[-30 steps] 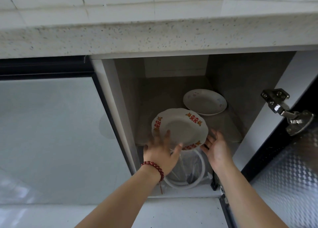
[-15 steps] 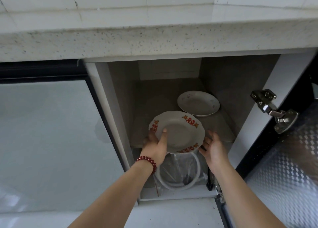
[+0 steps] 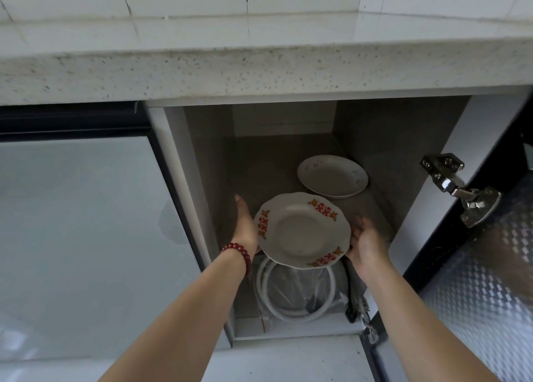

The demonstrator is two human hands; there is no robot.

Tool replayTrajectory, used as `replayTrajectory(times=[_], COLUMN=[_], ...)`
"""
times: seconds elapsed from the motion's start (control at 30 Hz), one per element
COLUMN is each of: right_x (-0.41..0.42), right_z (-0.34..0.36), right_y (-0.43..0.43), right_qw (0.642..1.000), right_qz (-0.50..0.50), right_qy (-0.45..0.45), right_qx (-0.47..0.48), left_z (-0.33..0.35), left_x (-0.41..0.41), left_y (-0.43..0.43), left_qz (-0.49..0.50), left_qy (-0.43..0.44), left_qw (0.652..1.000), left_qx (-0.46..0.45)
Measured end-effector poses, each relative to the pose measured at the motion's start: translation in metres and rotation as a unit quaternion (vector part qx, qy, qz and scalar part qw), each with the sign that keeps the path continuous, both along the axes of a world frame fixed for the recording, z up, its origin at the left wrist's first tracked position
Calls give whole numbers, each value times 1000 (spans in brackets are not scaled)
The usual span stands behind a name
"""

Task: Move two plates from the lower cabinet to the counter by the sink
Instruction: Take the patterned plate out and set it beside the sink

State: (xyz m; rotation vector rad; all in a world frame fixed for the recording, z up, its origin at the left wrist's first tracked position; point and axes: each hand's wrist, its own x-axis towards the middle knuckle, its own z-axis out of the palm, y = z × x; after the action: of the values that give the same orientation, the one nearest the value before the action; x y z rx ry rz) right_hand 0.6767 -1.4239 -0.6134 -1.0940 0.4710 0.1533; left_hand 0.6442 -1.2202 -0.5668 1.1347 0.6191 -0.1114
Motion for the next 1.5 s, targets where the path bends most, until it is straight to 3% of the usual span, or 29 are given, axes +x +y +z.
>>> replayTrajectory(times=[0.27, 0.5, 0.77, 1.07, 1.5], right_x=[-8, -49, -113, -176, -202], right_z=[13, 69, 157, 271, 389], right_y=[-5, -9, -12, -23, -14], right_qw=[999, 995, 989, 980, 978], right_qz=[-4, -49, -38, -6, 65], right_qy=[12, 69, 115, 166, 122], right_qx=[-35, -49, -87, -113, -159], left_z=[8, 46, 134, 251, 366], left_x=[-2, -29, -87, -152, -201], left_y=[0, 0, -4, -12, 0], left_qz=[-20, -44, -61, -35, 18], left_qy=[46, 83, 159, 224, 249], left_qw=[999, 995, 978, 971, 965], left_qx=[-14, -43, -125, -76, -82])
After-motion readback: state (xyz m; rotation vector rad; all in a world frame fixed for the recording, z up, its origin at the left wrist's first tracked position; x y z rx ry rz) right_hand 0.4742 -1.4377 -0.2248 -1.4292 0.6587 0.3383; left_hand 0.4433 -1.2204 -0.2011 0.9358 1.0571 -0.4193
